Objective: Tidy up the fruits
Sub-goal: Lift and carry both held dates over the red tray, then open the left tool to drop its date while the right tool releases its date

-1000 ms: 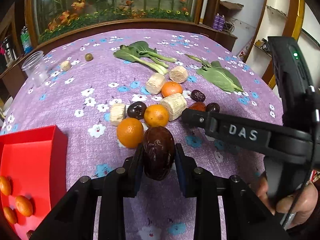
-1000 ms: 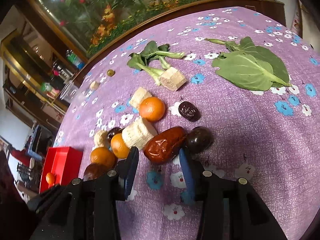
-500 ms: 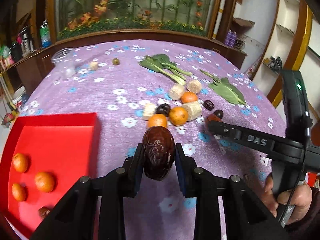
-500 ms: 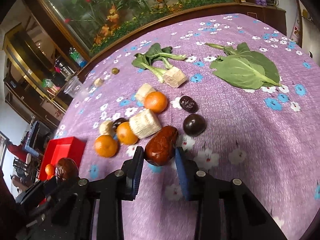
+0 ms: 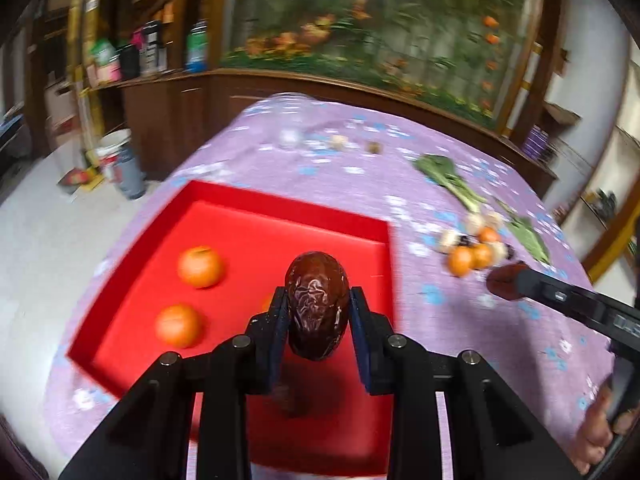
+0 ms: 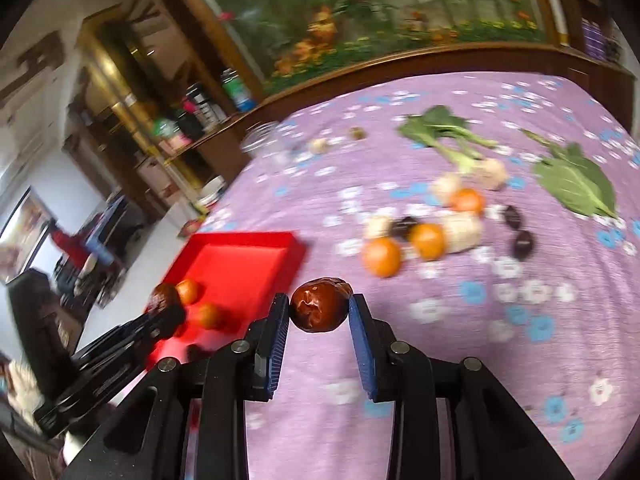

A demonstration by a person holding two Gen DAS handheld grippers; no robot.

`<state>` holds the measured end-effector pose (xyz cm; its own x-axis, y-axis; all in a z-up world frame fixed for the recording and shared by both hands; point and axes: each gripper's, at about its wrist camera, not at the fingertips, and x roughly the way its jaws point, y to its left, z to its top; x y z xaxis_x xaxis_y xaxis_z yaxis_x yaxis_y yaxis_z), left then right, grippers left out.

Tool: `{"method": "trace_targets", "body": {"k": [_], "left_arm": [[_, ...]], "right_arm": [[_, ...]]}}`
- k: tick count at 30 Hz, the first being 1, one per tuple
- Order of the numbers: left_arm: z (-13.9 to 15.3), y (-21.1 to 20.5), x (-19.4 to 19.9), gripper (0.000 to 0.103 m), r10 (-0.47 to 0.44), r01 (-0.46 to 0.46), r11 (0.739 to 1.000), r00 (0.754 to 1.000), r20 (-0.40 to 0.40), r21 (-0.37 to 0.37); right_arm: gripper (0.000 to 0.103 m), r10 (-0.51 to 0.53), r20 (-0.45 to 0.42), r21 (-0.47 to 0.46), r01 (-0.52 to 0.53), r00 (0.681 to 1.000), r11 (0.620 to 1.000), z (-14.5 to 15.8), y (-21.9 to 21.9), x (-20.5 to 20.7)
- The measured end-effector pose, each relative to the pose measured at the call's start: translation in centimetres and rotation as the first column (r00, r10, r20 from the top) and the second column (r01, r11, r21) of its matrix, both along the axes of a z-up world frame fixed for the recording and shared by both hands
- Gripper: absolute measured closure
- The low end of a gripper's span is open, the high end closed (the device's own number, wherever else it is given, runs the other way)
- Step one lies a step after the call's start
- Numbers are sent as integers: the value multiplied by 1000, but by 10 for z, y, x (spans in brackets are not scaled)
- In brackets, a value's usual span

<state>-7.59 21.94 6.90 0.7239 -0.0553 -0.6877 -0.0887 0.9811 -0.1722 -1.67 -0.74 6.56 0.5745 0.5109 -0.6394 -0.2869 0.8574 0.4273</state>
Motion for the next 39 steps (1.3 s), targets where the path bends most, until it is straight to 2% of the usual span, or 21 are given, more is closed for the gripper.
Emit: {"method": "trace_targets", "body": {"k": [4, 10, 19, 22, 23, 26, 29, 31, 33, 39], "left_arm": [[-10, 31, -5, 74, 73, -74, 997, 997, -25, -13], [-19, 56, -7, 74, 148, -146, 988, 988, -32, 46], [-23, 73, -11, 74, 217, -213, 969, 976, -25, 123], [-22, 77, -11, 66, 233, -228, 964, 972, -22, 133], [-20, 78, -12, 59, 239, -234, 962, 971, -16, 137], [-14, 78, -16, 52, 249, -248, 956, 969, 12, 155], [-7, 76, -20, 41, 255, -258, 952, 966, 40, 162], [-2, 74, -21, 38, 260, -265, 949, 964, 50, 172], [2, 73, -23, 31, 270, -276, 943, 961, 59, 185], [10, 69, -28, 28, 274, -282, 938, 959, 67, 200]], "right_arm": [[69, 95, -9, 0, -95, 995, 995, 2, 41, -4], [69, 201, -54, -50, -204, 978, 978, -14, 100, 1], [69, 267, -100, -137, -279, 958, 951, -46, 152, 13], [68, 292, -96, -163, -305, 951, 938, -48, 164, 8], [68, 303, -91, -172, -314, 949, 934, -48, 168, 7], [67, 323, -75, -197, -332, 943, 923, -47, 174, 2], [64, 333, -64, -209, -339, 941, 917, -46, 177, -3], [60, 334, -53, -216, -337, 941, 916, -45, 178, -6], [52, 332, -36, -221, -332, 943, 917, -42, 177, -9], [48, 314, 2, -224, -306, 949, 925, -32, 170, -17]]}}
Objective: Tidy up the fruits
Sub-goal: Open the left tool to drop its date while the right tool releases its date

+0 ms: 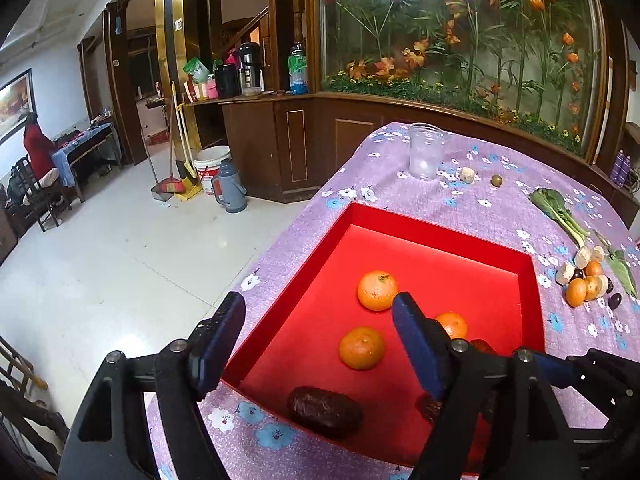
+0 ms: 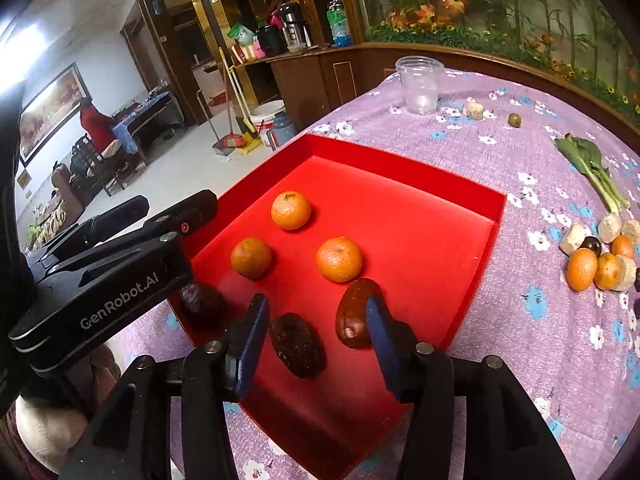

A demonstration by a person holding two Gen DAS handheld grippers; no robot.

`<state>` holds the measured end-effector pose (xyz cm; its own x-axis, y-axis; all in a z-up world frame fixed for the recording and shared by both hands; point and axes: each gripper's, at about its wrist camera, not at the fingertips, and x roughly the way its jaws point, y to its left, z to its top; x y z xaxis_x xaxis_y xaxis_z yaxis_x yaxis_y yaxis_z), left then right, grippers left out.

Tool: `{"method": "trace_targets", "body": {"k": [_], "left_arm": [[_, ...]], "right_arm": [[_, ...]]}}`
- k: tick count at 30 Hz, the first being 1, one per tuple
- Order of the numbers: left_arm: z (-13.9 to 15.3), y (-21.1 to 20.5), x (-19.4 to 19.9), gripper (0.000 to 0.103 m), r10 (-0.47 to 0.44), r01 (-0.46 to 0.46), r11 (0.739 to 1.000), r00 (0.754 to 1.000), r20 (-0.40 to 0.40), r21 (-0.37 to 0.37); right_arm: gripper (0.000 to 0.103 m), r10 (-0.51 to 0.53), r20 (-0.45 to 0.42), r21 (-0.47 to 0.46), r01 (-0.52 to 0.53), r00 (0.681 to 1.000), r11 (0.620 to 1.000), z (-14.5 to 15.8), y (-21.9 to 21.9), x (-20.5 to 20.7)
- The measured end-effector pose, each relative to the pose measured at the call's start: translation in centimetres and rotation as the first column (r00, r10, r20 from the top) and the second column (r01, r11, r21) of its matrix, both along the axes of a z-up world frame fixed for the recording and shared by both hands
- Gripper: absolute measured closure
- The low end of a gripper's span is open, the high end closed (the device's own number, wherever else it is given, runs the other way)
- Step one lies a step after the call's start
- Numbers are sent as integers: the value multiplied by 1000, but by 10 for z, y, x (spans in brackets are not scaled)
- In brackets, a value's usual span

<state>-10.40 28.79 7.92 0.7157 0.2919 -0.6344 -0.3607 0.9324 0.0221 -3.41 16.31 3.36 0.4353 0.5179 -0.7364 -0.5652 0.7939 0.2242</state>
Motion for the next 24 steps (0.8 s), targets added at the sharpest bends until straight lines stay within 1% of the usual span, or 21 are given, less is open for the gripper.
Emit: {"method": "trace_targets", "body": {"k": [7, 11, 16, 20, 24], "left_arm": [[8, -12, -3, 27, -16, 16, 999, 1000, 5, 30], [11, -19, -3, 24, -20, 20, 998, 1000, 1, 54], [14, -30, -4, 24, -29, 29, 997, 1000, -1, 78], [18, -43, -4, 24, -47, 47, 994, 999, -2, 103], [22, -60, -2, 23, -85, 85, 989, 996, -7, 120]], "right_arm": [[45, -29, 15, 14, 28, 999, 999, 6, -9, -3], [44, -40, 20, 20, 40, 999, 999, 8, -15, -5], [44, -61, 28, 29, 60, 998, 998, 10, -27, -8], [42, -96, 29, 45, 95, 995, 995, 11, -48, -10], [42, -152, 21, 58, 150, 988, 987, 9, -86, -11]]}}
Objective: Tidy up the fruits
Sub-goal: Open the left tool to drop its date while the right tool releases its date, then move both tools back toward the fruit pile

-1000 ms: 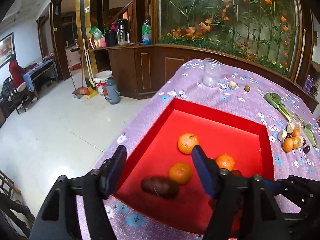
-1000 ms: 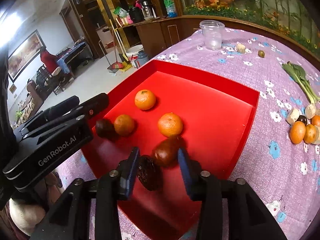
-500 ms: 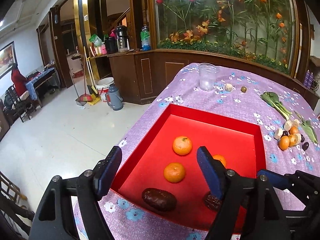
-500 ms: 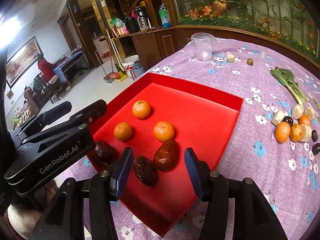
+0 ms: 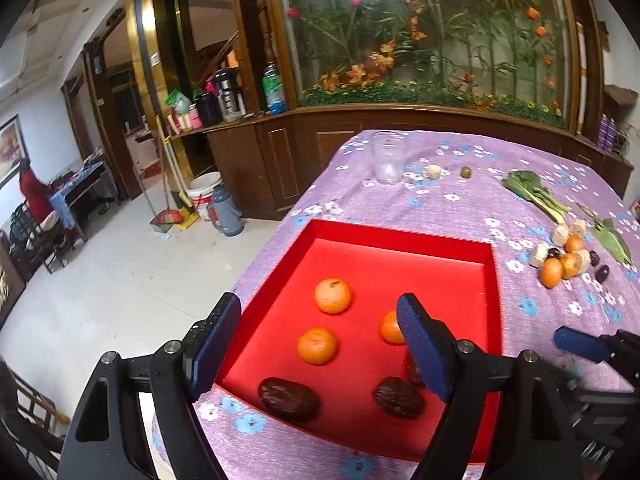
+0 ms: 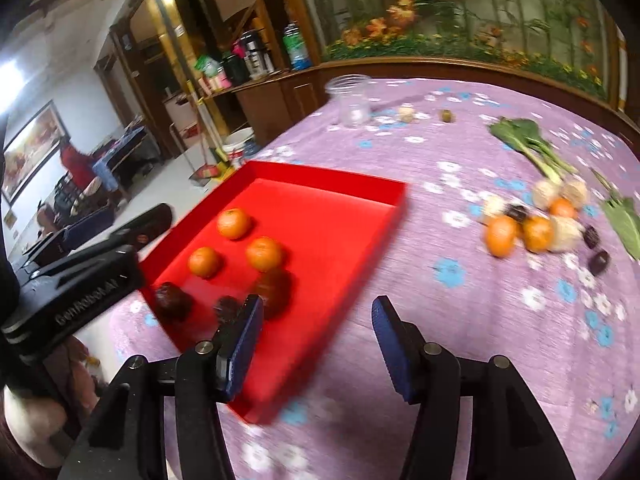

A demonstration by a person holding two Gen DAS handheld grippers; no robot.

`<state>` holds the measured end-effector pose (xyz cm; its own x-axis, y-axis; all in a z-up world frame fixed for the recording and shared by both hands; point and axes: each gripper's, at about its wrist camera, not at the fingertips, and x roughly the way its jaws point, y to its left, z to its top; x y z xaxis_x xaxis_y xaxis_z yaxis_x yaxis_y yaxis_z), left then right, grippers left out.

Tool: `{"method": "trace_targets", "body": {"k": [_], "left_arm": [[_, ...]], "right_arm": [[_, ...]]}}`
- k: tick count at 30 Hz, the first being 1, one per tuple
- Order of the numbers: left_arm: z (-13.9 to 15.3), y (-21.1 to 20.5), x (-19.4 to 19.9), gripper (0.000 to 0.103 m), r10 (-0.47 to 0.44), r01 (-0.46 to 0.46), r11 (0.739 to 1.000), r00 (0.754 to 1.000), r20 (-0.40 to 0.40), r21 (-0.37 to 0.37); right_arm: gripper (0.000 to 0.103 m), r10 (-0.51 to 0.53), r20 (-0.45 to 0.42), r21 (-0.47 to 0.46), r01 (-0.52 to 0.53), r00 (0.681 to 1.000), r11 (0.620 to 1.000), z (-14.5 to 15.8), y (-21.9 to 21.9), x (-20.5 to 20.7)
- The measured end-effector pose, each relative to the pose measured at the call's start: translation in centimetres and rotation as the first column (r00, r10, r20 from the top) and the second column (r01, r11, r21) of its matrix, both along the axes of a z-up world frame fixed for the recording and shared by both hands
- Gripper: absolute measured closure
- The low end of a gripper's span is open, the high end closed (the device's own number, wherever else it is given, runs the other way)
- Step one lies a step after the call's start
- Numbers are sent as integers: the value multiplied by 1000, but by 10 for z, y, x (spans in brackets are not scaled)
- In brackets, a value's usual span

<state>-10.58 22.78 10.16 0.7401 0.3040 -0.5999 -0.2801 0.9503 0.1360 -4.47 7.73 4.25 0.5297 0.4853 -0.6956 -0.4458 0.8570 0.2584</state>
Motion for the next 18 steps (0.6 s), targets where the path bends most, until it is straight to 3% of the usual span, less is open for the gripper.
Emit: {"method": "trace_targets", "body": {"k": [4, 7, 12, 18], "left_arm": [[2, -21, 5, 20, -99, 99, 994, 995, -6, -55], [-3, -45, 17, 19, -196, 190, 975, 980, -37, -117], [-20, -98, 41, 19, -371, 349, 915, 925, -82, -201], [-35, -147, 79, 19, -465, 436, 875, 878, -116, -210]], "right_arm": [[41, -97, -5, 4, 97, 995, 995, -3, -58, 0], [41, -199, -10, -9, 199, 980, 980, -7, -112, 1], [41, -353, -57, 8, 354, 934, 935, -16, -190, 15], [41, -373, -59, 30, 375, 926, 927, -14, -212, 39]]}}
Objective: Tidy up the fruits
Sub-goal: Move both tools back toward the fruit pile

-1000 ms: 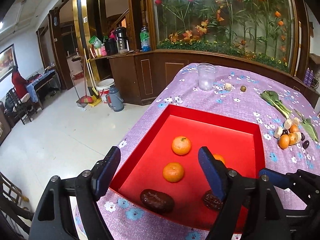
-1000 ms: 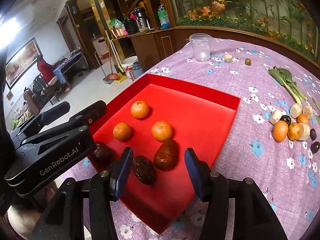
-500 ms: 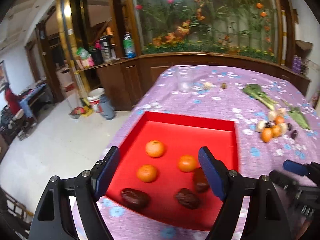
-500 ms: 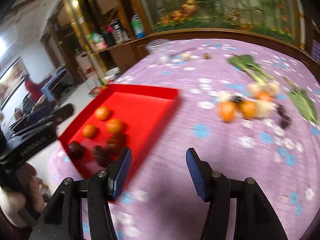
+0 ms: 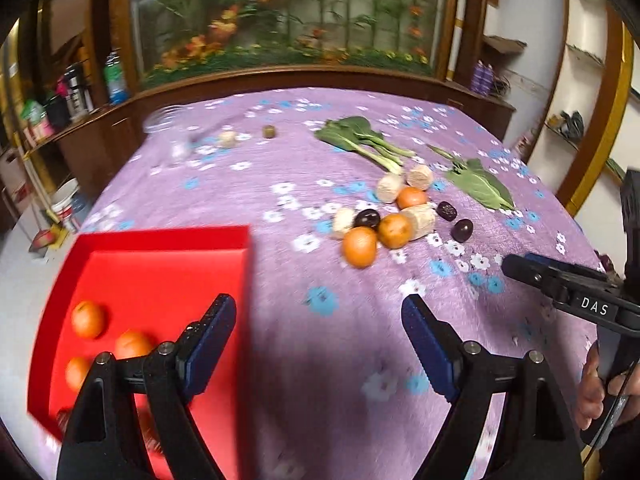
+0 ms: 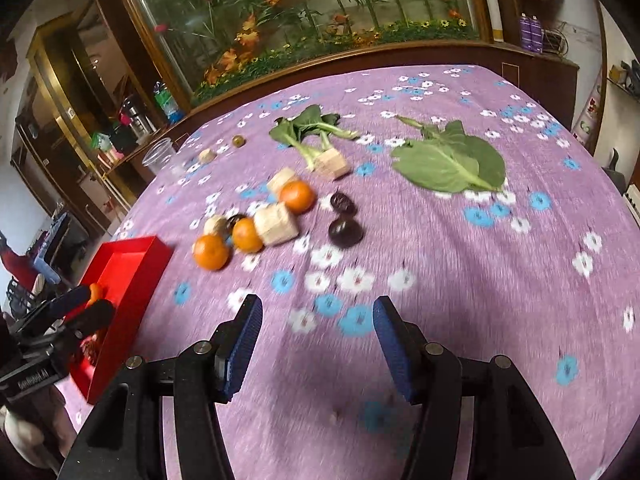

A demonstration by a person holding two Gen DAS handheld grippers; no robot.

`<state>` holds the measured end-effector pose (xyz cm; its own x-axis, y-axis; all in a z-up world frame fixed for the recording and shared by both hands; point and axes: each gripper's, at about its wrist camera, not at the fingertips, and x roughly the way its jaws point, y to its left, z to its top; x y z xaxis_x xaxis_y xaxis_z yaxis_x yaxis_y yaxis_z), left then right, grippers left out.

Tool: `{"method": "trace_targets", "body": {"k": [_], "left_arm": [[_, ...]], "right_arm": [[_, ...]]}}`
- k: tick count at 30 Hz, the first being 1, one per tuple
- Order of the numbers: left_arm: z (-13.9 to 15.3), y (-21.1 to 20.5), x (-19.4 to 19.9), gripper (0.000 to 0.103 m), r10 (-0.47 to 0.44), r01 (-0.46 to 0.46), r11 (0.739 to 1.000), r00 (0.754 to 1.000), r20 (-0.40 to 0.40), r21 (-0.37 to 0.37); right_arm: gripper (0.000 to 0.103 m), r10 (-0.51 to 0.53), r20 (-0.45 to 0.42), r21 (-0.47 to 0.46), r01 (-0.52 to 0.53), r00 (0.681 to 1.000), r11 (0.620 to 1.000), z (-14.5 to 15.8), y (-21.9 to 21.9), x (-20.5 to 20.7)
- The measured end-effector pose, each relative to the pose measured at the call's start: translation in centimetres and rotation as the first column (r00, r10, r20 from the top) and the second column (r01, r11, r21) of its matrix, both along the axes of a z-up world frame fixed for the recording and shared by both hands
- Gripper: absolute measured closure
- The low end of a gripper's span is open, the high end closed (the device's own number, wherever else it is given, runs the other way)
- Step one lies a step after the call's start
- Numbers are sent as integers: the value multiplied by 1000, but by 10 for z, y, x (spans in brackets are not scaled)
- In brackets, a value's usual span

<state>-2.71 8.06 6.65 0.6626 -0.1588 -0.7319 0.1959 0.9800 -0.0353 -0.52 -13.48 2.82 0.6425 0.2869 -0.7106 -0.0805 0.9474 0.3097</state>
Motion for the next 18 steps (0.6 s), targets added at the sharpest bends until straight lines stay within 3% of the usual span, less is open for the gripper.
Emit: {"method": "trace_targets", "body": {"k": [8, 10, 14, 18], "left_arm": [[-22, -14, 50, 21, -4, 2, 999, 998, -61, -34], [-28, -17, 59, 27, -12, 10, 1000, 998, -69, -29], [-43, -28, 75, 52, -45, 43, 999, 993, -105, -20], [-48, -37, 82, 52, -59, 57, 998, 993, -99, -25]], "right_arm": [[42, 18, -12, -71, -19, 1000, 997, -11, 6, 46], [46, 12, -27, -82, -14, 1000, 997, -18, 5, 55], [49, 7, -53, -98, -12, 999, 995, -29, 6, 70], [50, 9, -50, -123, -15, 999, 992, -33, 10, 74]]}}
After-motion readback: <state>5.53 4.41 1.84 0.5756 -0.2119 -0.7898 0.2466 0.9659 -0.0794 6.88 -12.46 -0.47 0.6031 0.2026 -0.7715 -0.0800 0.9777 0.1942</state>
